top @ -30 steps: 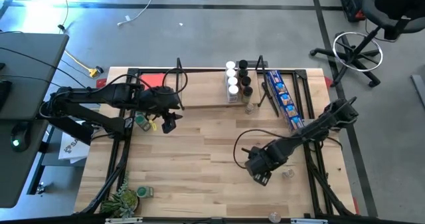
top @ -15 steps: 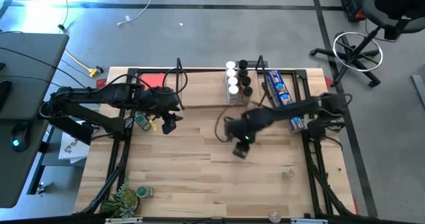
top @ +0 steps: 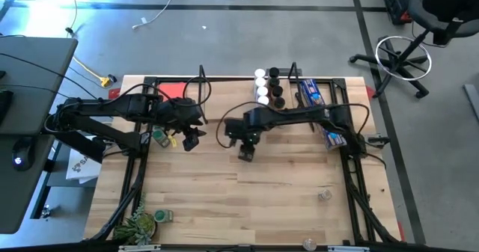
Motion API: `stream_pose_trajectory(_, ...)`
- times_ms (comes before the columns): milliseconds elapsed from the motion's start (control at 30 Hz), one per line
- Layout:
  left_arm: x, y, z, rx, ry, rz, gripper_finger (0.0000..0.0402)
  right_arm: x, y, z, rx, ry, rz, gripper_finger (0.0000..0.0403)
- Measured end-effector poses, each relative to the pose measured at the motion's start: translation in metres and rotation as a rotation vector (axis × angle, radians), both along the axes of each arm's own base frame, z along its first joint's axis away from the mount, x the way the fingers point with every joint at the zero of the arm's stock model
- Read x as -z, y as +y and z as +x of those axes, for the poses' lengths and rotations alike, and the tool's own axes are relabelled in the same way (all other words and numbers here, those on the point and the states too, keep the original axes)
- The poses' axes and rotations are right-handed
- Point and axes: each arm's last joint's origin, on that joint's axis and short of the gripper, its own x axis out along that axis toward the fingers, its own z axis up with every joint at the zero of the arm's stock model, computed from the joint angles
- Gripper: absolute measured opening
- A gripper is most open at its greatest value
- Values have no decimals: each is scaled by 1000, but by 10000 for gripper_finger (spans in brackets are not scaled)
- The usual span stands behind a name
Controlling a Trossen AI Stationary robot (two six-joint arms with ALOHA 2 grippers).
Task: Shelf spices
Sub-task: Put the middle right green seasoning bottle on the shelf
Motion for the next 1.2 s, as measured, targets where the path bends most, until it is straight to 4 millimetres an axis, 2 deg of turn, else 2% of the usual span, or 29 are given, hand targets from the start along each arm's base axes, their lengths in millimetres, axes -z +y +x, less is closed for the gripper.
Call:
stream_pose_trajectory(100,0,-1,0,5,-1,-1,190,-8,-5,8,-5,-33,-90,257)
stream_pose_trajectory(167,0,-3,0,9,-2,-2,190,-21,-6,12,-15,-77,-135,273)
stream_pose_trajectory(333,1,-6,1,20,1,-6,190,-46,-2,11,-68,-86,-161,279)
stream_pose_trajectory(433,3,-7,4,25,10,-6,190,-68,6,-2,-100,-76,-163,280)
stream_pose_trajectory(600,15,-8,25,76,36,7,191,-117,29,-44,-107,-99,-187,280)
stream_pose_trajectory(733,30,-8,60,219,-14,34,202,-157,42,-91,16,-150,-260,281)
stream_pose_trajectory(833,47,-4,86,303,-38,84,219,-180,48,-127,156,-212,-301,281)
stream_pose_trajectory(1000,66,15,115,327,16,150,252,-200,54,-179,356,-349,-315,282)
stream_pose_trajectory(1200,89,38,131,299,91,135,287,-197,53,-222,479,-412,-302,282)
